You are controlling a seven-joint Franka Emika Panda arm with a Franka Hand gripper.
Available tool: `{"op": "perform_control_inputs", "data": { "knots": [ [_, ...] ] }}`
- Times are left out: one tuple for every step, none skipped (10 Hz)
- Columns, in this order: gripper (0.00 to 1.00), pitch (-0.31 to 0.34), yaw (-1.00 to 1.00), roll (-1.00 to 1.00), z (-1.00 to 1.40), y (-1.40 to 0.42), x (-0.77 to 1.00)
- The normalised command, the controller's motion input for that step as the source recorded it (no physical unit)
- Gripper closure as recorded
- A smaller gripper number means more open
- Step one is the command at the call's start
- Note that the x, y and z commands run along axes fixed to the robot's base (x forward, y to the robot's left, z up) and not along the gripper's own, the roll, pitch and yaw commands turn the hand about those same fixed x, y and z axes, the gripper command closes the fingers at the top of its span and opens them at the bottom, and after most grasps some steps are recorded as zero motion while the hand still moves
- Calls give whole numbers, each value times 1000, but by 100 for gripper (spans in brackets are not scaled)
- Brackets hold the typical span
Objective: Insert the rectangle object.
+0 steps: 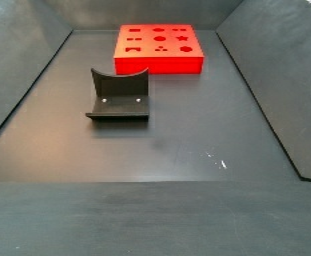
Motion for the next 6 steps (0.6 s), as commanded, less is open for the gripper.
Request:
{"op": "perform_control_inputs", "data": {
  "knots": [
    [100, 0, 0, 240, -251, -349, 960],
    [100, -7, 0, 271, -280, -354, 960],
    [100, -4, 0, 277, -297, -343, 969],
    [100, 0, 0, 276, -291, -303, 971],
    [100, 4, -180, 80, -229, 0, 923],
    [100, 27, -194, 81, -300, 9, 866]
  ]
}}
